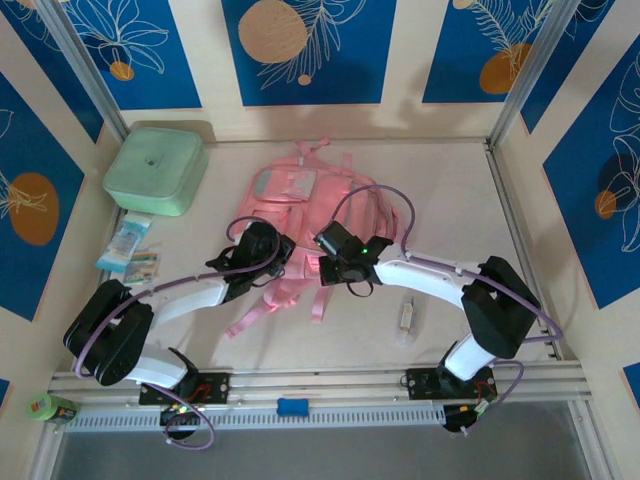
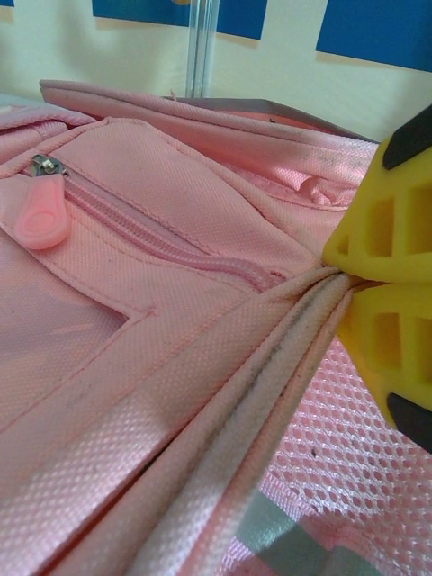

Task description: Pack books, pencil case, and school supplies into a backpack

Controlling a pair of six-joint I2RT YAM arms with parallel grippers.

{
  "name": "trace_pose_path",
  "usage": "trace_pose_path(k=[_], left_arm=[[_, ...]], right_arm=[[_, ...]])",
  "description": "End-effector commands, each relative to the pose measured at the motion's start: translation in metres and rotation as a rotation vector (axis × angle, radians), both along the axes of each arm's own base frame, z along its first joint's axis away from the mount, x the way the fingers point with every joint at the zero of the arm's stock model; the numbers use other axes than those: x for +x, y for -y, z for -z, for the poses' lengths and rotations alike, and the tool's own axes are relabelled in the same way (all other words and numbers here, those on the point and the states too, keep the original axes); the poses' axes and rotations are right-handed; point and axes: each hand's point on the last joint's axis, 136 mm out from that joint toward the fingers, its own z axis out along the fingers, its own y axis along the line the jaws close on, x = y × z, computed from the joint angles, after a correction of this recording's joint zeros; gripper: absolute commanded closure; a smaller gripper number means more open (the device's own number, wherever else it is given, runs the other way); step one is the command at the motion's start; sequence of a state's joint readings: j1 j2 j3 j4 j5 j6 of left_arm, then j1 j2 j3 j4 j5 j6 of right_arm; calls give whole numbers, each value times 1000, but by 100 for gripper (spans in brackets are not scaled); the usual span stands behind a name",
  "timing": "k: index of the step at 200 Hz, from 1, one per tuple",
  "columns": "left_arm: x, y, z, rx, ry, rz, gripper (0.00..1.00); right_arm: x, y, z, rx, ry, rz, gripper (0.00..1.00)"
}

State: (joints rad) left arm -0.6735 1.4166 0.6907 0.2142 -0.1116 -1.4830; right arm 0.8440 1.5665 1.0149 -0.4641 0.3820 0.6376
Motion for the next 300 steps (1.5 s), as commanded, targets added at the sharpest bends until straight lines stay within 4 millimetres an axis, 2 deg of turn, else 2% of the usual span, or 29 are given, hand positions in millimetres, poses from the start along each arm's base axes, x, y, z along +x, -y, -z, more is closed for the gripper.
trace_pose_path(k=[1,17,39,54,102,121,134,156,170,187,211,261,300], left_arm=[[10,-13,-12,36,52,-29,100],[10,-17,-12,57,51,-31,100],[11,-15,-13,54,56,-24,100],[12,-13,-12,52,52,-22,100],[13,-8,-11,50,48,-5,100],[13,-9,-10,52,48,-8,100],[13,-10,-11,55,49,-8,100],[14,-10,-11,57,49,-12,100],[14,-9,-10,57,49,-8,100],[15,-10,-10,57,47,-12,100],[14,-8,-9,55,46,-7,100],[15,-18,-7,83,47,-16,100],[24,-42,-4,137,30,8,100]], right_arm=[[-3,44,6,-95,-24,61,100],[0,48,7,-80,-19,45,100],[4,29,4,-47,8,-53,100],[11,25,4,-50,17,-51,100],[26,13,6,-59,48,-84,80],[32,12,8,-86,54,-81,76],[36,14,11,-111,52,-71,76],[33,-2,14,-64,60,-139,73],[36,-1,15,-94,74,-124,72],[43,4,20,-119,60,-88,75],[42,-3,18,-110,84,-128,79],[37,24,2,-192,95,-66,100],[19,72,-14,-246,56,46,100]])
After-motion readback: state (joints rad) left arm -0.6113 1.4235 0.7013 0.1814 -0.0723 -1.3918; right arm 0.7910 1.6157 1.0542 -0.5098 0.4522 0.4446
